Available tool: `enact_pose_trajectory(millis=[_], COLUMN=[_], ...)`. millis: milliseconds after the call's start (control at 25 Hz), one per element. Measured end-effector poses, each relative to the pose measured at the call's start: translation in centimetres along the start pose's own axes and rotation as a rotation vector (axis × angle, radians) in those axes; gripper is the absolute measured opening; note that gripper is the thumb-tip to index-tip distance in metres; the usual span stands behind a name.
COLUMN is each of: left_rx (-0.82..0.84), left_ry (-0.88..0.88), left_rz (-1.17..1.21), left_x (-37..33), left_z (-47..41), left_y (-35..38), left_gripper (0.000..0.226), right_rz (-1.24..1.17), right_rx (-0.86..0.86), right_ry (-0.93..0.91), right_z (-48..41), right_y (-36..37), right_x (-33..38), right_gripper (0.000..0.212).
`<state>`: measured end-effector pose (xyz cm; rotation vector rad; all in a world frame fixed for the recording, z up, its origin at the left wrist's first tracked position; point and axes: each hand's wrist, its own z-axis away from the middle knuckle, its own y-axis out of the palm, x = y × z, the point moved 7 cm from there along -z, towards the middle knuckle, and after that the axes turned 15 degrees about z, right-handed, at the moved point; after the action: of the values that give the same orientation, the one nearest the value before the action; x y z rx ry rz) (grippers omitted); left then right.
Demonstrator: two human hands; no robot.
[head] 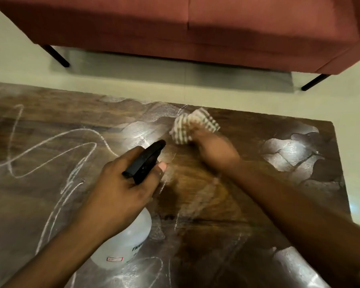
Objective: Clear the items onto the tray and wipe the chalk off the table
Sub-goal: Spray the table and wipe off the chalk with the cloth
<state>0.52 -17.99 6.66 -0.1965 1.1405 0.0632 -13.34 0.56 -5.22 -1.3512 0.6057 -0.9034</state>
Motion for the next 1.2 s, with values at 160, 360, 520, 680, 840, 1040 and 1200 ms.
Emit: enact_pose_trajectory(millis=[160, 360, 520, 680, 840, 1040, 1200], left_rx=[-0.024, 0.046, 0.143, 0.215, 0.236, 0.227, 0.182], left_ry=[0.003, 0.047, -0.003, -0.002, -0.03, -0.092, -0.148], left_rz=[0.047, -0.057, -0.115, -0.124, -0.151, -0.096, -0.129], left_x=[-0.6, -0.5, 0.6, 1.6, 3.3, 4.8, 5.7], left_z=[2.1, 4.9, 7.6, 10.9, 14.0, 17.8, 20.4], left_y=[-1.9, -3.5, -3.8, -3.4, -2.9, -1.9, -0.7], left_gripper=[0.024, 0.021, 0.04, 0.031, 0.035, 0.012, 0.016], right_rz=[-0.091, -0.039, -0.063, -0.015, -0.162, -0.195, -0.192], right_rx=[-0.144, -0.08, 0.153, -0.048, -0.096, -0.041, 0.048], right_ry=[0.537, -0.075, -0.481, 0.167, 0.585, 0.121, -0.207], right_z=[2.1, 17.3, 26.0, 18.1, 15.5, 27.6, 36.5], right_y=[-1.7, 6.2, 7.7, 3.7, 1.9, 7.7, 8.7], right_x=[-10.6, 14.0, 21.0, 4.5, -2.0, 20.6, 22.7], right_gripper=[0.066, 0.054, 0.046, 0.071, 0.069, 0.058, 0.04])
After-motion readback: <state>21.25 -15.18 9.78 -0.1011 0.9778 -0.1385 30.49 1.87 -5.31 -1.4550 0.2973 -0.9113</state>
